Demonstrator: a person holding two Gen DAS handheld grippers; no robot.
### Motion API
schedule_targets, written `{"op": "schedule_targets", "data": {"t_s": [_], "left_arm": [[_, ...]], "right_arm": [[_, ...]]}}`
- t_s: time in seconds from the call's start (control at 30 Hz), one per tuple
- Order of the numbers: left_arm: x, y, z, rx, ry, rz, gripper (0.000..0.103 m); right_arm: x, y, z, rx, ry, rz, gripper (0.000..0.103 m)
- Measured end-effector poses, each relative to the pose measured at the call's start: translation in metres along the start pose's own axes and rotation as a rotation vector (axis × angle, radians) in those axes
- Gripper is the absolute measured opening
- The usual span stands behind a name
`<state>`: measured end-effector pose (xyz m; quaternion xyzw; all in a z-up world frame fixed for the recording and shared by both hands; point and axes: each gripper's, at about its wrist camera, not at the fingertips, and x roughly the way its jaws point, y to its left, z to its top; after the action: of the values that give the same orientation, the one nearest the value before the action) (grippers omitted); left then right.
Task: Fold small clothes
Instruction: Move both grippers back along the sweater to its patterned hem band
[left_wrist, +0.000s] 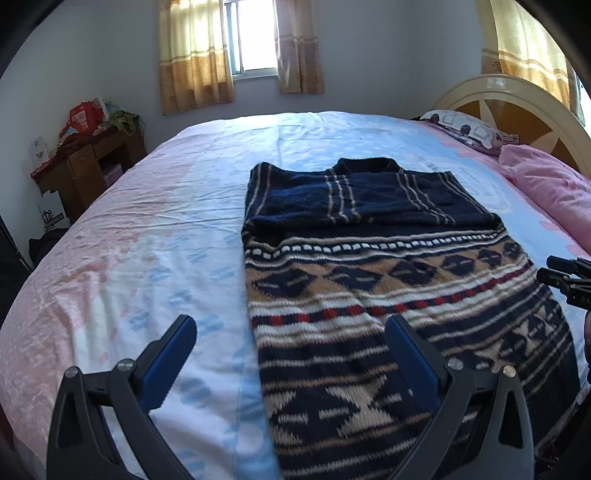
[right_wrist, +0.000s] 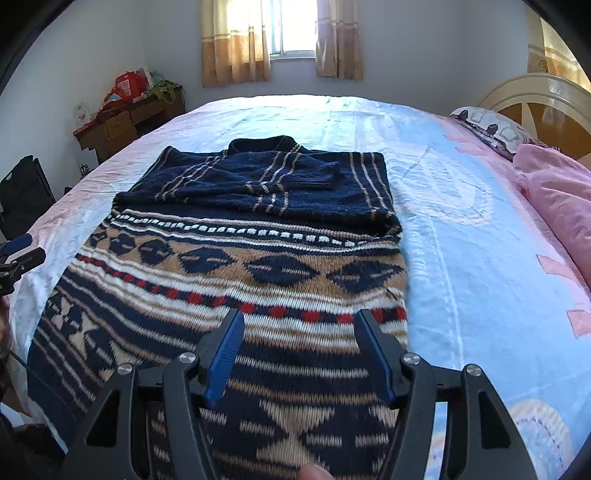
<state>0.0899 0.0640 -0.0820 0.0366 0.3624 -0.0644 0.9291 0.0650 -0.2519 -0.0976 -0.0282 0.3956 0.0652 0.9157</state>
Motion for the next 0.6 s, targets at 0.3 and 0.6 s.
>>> {"op": "schedule_targets", "data": {"t_s": [0.3,0.6], "left_arm": [[-0.014,-0.003,-0.021,0.006,0.024,-0.01,0.103],[-0.013,-0.012,-0.057,0.047,0.105,-0.019,0.103]], "right_arm": [[-0.027,0.006,-0.03,0.002,0.003,0.001,0.063],[-0.04,0.006,-0.069,0.021,0.04,-0.013,0.063]]}}
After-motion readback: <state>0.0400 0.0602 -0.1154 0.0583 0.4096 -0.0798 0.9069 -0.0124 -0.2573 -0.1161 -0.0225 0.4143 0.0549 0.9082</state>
